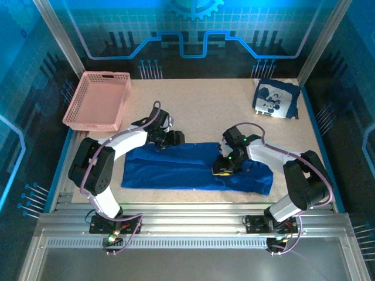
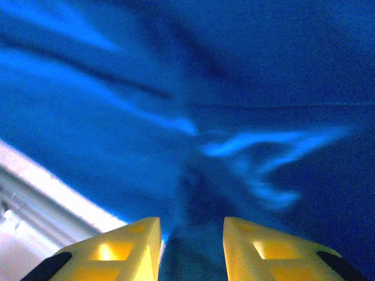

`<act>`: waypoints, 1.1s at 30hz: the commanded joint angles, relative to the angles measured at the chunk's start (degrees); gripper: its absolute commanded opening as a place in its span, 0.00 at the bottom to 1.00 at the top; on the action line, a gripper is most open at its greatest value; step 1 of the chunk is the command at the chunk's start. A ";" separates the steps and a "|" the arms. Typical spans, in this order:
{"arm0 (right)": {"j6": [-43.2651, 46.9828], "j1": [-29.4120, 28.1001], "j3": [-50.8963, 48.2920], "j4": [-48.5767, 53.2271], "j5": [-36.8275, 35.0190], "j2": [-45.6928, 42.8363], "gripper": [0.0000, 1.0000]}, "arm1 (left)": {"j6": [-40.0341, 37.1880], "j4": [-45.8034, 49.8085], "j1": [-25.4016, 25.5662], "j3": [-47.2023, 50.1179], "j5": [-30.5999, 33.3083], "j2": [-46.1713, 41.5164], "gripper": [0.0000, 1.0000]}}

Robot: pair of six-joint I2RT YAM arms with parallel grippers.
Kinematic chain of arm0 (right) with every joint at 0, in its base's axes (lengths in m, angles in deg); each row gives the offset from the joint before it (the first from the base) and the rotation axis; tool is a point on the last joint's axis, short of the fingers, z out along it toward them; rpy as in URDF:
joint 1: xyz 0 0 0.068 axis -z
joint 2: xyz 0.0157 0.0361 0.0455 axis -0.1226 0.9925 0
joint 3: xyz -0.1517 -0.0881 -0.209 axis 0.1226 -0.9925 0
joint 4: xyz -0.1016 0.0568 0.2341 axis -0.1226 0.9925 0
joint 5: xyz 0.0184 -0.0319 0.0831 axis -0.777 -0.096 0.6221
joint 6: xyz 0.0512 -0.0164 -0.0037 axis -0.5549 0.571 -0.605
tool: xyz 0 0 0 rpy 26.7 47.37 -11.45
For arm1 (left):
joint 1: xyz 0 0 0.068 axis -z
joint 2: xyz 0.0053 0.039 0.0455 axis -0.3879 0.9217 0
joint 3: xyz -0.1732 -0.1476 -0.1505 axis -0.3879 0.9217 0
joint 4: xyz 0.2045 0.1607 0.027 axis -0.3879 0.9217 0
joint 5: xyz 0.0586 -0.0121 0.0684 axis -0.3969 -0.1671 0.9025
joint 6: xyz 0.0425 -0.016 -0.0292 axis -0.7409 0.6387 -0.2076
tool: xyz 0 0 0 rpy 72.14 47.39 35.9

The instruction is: Fold and stack the t-shirts

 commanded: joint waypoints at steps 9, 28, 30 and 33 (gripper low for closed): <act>4.63 -0.24 5.87 6.03 5.07 -4.67 0.49 | 0.05 3.33 -2.41 3.31 3.28 -8.33 0.73; -3.01 5.75 5.69 -5.45 -4.47 6.47 0.60 | 0.46 12.41 -7.07 -2.40 10.57 3.41 0.60; -3.53 5.77 5.76 -5.21 -5.91 7.71 0.59 | 0.59 13.26 -7.19 -1.51 10.69 3.18 0.58; -4.99 6.14 6.19 -3.11 -8.98 9.49 0.59 | 1.43 13.60 -7.19 2.55 9.92 0.71 0.59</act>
